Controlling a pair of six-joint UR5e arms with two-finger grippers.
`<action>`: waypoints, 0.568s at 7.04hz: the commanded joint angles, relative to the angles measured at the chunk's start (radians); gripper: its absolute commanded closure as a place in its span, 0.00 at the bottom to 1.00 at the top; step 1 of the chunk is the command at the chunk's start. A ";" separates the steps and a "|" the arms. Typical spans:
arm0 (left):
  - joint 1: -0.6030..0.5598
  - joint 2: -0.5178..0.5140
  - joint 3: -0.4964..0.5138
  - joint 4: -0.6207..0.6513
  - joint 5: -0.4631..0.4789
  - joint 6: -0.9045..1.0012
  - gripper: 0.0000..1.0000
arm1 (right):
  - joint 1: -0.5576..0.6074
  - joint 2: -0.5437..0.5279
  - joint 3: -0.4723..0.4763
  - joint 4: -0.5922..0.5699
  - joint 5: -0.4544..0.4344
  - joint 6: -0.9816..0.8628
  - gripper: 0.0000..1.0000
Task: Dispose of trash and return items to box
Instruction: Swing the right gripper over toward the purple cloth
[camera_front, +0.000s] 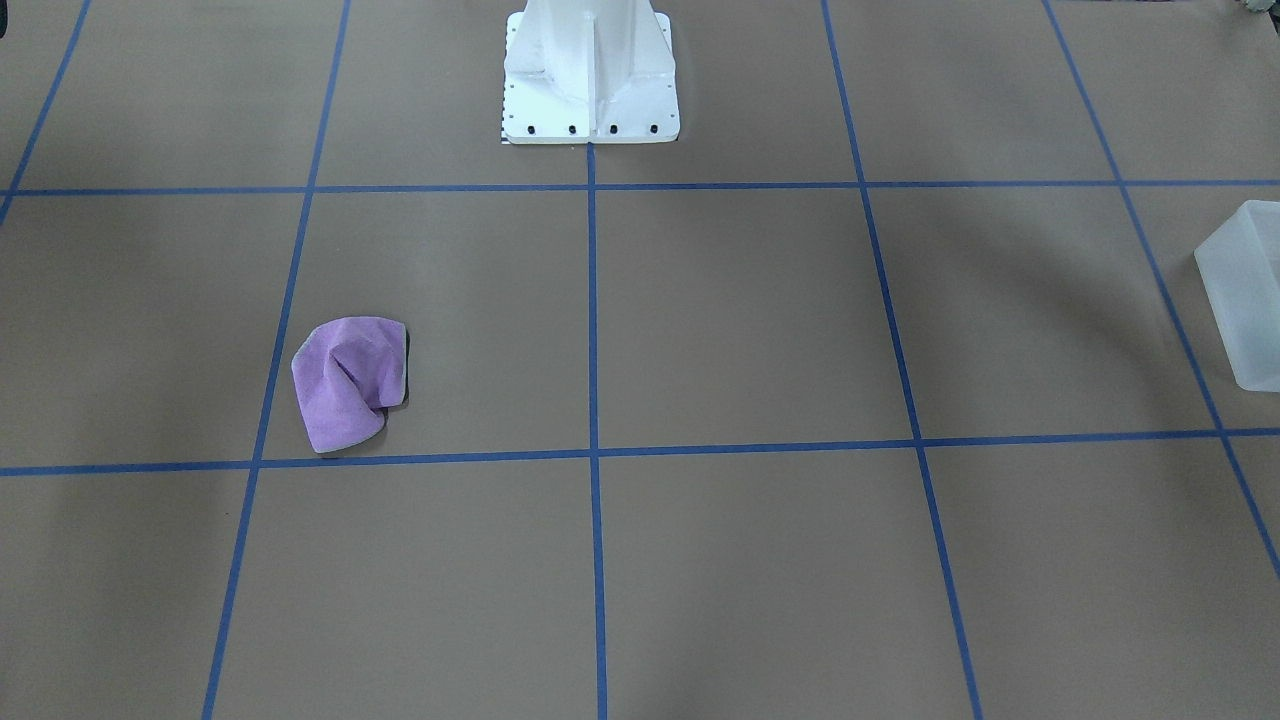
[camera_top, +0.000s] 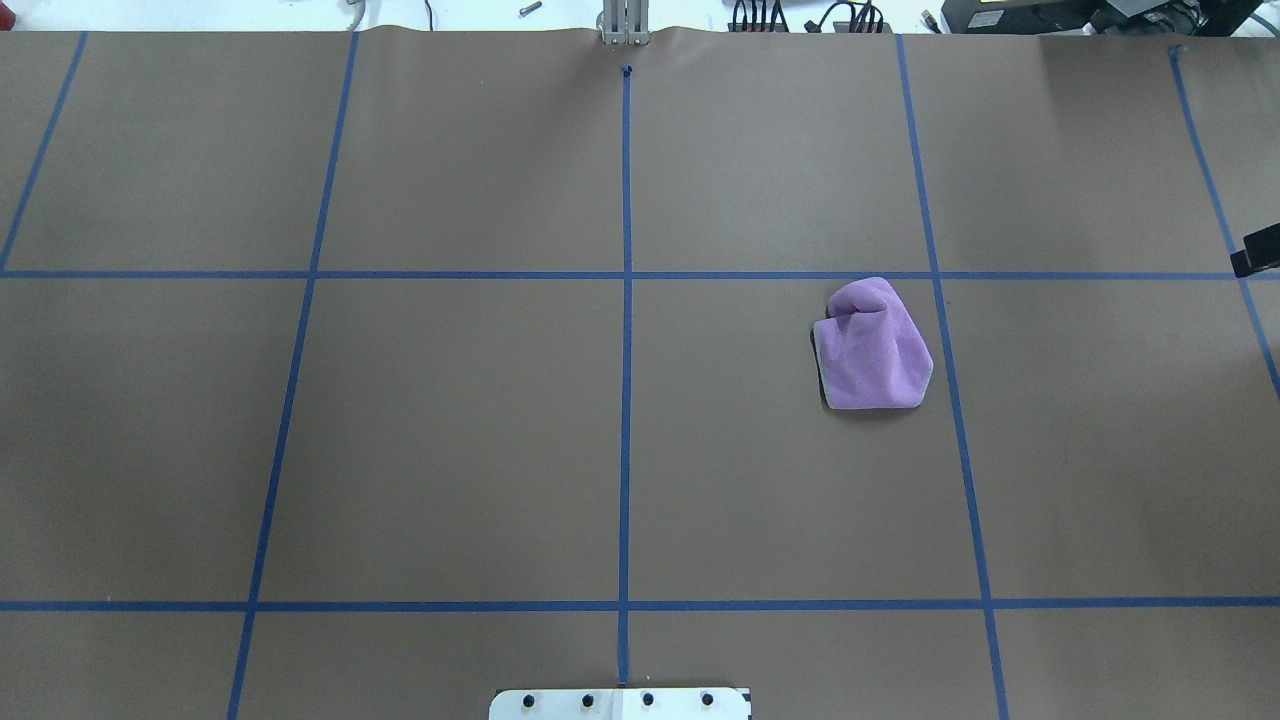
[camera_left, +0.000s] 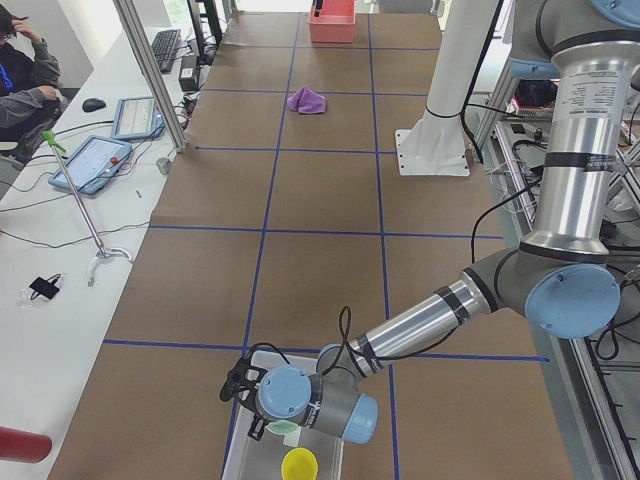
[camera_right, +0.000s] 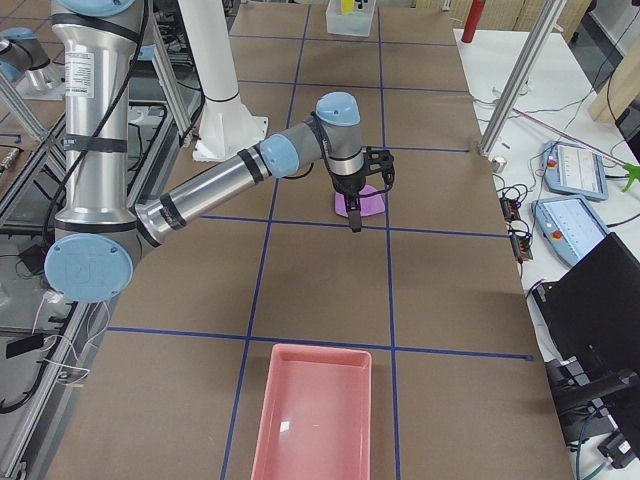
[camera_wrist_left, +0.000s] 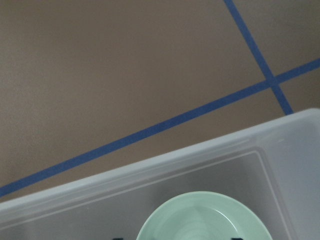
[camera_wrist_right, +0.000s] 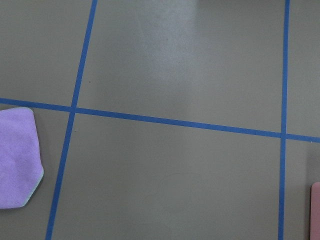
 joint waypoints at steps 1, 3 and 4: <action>-0.043 -0.004 -0.269 0.318 -0.014 -0.003 0.02 | 0.000 0.002 0.000 0.000 0.005 0.001 0.00; -0.047 0.066 -0.628 0.743 0.083 -0.008 0.02 | -0.006 0.002 0.001 0.000 0.005 0.023 0.00; -0.042 0.130 -0.745 0.833 0.114 0.009 0.02 | -0.017 0.004 0.001 0.002 0.006 0.050 0.00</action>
